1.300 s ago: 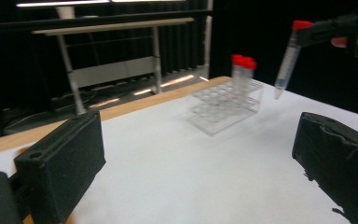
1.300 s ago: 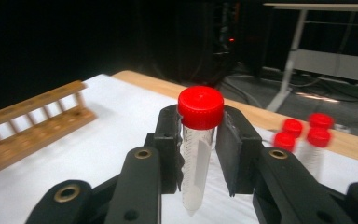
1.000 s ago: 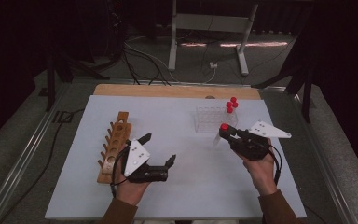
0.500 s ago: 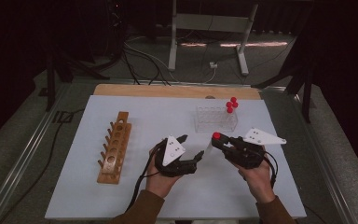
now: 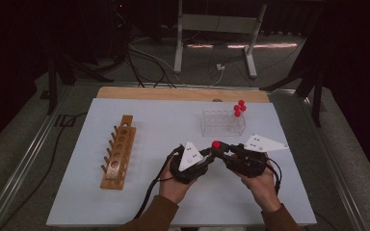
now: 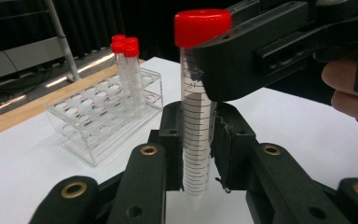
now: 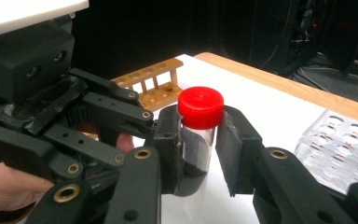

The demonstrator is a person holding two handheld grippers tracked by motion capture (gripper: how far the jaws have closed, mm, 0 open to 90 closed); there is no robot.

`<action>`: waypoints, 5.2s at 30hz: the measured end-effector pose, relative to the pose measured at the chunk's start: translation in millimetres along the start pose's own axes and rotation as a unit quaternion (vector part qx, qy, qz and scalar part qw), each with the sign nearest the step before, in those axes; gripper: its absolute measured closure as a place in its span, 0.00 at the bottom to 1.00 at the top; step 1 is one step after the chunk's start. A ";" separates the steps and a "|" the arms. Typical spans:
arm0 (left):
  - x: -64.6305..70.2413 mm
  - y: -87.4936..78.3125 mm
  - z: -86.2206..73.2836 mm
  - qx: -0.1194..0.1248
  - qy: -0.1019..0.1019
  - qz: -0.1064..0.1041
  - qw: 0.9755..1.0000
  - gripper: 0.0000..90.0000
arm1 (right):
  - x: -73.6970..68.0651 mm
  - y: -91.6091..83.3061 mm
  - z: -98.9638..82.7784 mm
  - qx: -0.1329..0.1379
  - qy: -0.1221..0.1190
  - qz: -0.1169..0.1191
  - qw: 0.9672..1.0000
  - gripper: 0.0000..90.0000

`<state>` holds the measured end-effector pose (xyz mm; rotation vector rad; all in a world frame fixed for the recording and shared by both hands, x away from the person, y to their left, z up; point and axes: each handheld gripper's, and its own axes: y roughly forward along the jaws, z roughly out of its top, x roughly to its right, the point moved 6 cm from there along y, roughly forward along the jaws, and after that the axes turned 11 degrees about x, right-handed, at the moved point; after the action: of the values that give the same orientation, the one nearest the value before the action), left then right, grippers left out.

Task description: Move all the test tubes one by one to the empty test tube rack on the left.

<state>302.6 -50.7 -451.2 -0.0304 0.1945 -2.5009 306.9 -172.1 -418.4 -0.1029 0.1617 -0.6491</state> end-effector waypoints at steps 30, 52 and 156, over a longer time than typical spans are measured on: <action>-66.6 -87.9 5.7 0.048 -0.041 0.094 0.994 0.84 | 71.8 -58.4 -29.8 0.022 -0.025 -0.157 0.987 0.02; -109.7 -196.1 -25.9 0.058 -0.054 0.168 0.983 0.84 | 85.0 -71.8 -40.3 0.032 0.000 -0.181 0.983 0.02; -104.3 -161.8 -29.4 0.049 -0.068 0.178 0.981 0.01 | 137.9 -4.1 -16.3 -0.010 -0.008 -0.237 0.972 0.12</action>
<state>289.5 143.6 -454.0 -0.1158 0.0166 -2.1392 409.7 -260.0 -450.0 -0.1683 0.1274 -1.1225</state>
